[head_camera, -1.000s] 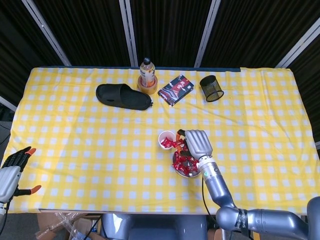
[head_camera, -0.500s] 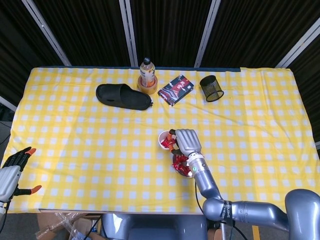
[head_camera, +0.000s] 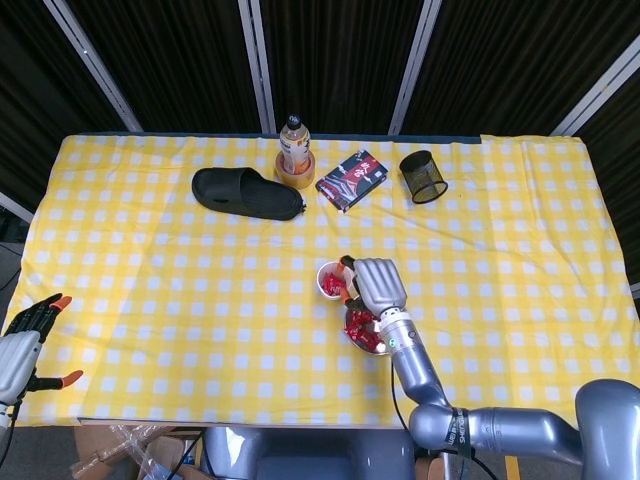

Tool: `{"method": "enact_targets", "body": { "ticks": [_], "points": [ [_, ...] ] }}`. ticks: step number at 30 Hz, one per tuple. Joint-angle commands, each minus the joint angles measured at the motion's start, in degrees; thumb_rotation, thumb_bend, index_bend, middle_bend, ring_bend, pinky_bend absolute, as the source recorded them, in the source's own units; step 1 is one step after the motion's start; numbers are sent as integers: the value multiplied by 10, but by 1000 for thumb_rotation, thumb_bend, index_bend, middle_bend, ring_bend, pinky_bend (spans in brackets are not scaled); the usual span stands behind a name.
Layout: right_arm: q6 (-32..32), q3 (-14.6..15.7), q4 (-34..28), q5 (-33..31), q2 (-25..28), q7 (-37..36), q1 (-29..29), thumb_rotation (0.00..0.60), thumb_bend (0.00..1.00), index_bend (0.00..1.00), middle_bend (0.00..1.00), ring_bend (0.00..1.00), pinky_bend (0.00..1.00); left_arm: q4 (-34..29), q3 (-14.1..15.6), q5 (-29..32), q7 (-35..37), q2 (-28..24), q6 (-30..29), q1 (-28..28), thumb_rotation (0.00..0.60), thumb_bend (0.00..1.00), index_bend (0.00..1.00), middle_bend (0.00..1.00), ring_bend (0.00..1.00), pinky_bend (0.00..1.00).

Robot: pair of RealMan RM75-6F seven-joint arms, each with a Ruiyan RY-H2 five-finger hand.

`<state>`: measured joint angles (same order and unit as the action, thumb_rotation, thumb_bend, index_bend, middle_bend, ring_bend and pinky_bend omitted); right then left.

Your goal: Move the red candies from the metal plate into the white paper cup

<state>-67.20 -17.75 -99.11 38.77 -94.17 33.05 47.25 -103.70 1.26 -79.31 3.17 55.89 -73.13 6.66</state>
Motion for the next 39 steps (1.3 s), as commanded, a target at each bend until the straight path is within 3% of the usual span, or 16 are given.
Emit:
{"method": "enact_targets", "body": {
  "ticks": [1,9,21,26,39],
  "points": [
    [-17,18,-32,11,22,3,-18,600,442,409,929,899,843,0,0,-1,0,0,-2,-1,600,41,0,0,0,0],
    [-57,93,-90,54,60,18,-66,600,369,378,929,899,843,3,1,-11,-1,4,-13,-4,600,41,0,0,0,0],
    [-74,155,-128,87,69,20,-112,600,369,378,929,899,844,7,3,-23,0,7,-25,-9,600,41,0,0,0,0],
    [-66,163,-109,79,56,19,-122,600,369,379,929,899,845,8,3,-25,1,7,-27,-10,600,41,0,0,0,0],
    [-42,147,-52,75,22,0,-130,600,368,390,929,899,844,9,3,-21,-3,8,-23,-9,600,41,0,0,0,0]
  ]
}}
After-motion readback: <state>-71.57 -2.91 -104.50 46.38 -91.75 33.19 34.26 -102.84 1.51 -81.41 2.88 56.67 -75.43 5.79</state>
